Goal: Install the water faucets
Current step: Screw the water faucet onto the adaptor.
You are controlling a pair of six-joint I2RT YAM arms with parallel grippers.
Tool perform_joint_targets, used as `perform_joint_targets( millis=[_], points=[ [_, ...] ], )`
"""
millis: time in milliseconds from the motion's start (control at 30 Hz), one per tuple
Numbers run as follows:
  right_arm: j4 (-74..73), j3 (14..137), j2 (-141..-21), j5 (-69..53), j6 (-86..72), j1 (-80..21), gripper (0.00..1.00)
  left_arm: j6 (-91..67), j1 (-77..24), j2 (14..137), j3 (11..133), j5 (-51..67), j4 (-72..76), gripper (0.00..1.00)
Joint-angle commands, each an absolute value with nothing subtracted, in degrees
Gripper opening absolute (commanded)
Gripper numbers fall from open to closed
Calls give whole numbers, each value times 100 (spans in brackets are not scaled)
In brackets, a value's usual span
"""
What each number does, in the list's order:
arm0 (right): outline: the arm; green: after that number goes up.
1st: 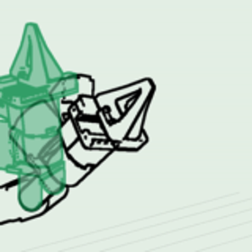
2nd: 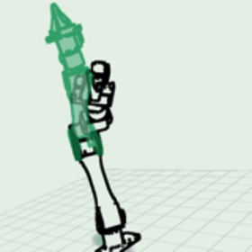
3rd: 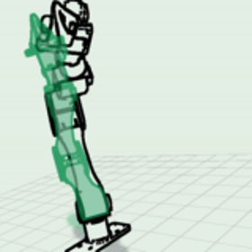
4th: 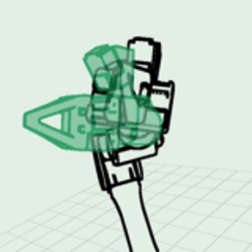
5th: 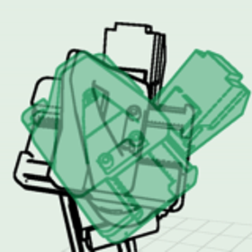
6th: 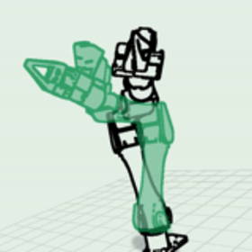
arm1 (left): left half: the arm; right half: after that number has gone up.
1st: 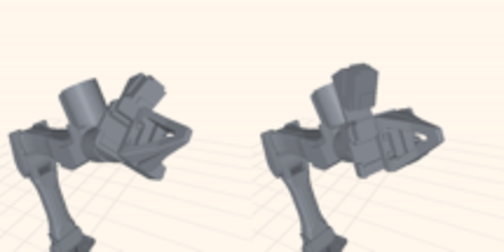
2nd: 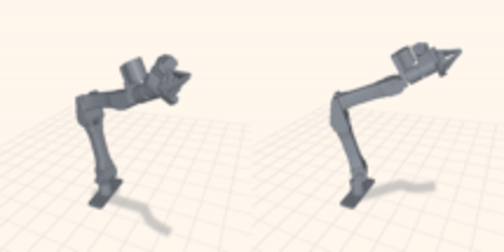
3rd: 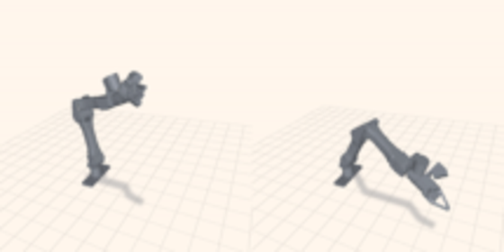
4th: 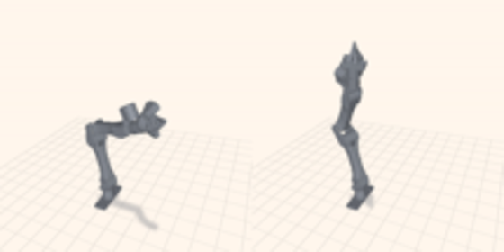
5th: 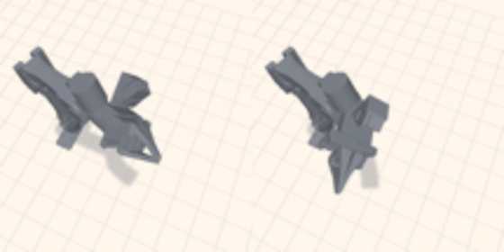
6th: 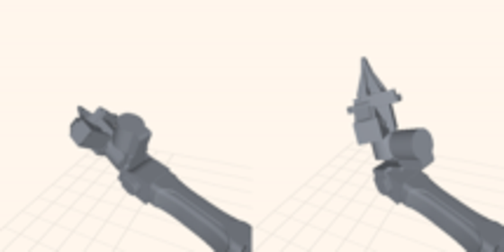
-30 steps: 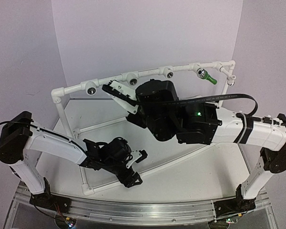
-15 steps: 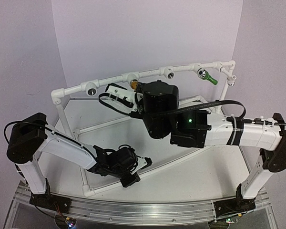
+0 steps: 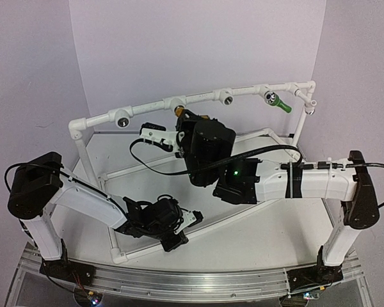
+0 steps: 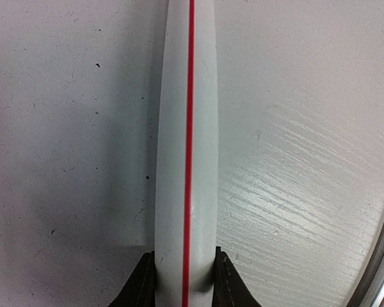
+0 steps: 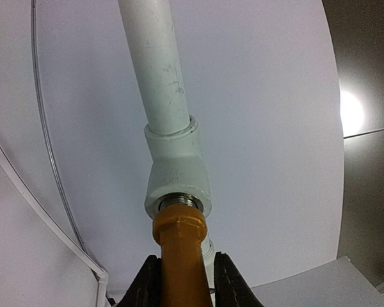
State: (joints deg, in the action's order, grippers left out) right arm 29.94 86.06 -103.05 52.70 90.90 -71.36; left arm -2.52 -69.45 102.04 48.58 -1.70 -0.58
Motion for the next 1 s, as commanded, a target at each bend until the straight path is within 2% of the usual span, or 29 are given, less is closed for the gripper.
perform_joint_targets(
  millis=[0,633,967],
  points=[
    [3609,8758,-10383,5133,9406,-6981,0,-326,-6970,10532,4706,-165,-26,0],
    [2987,8434,-10216,4883,9008,-6741,0,-254,-6967,10763,4726,185,-26,0],
    [2703,8642,-10209,4720,7528,-6715,0,-237,-6977,10844,4775,299,126,0]
  ],
)
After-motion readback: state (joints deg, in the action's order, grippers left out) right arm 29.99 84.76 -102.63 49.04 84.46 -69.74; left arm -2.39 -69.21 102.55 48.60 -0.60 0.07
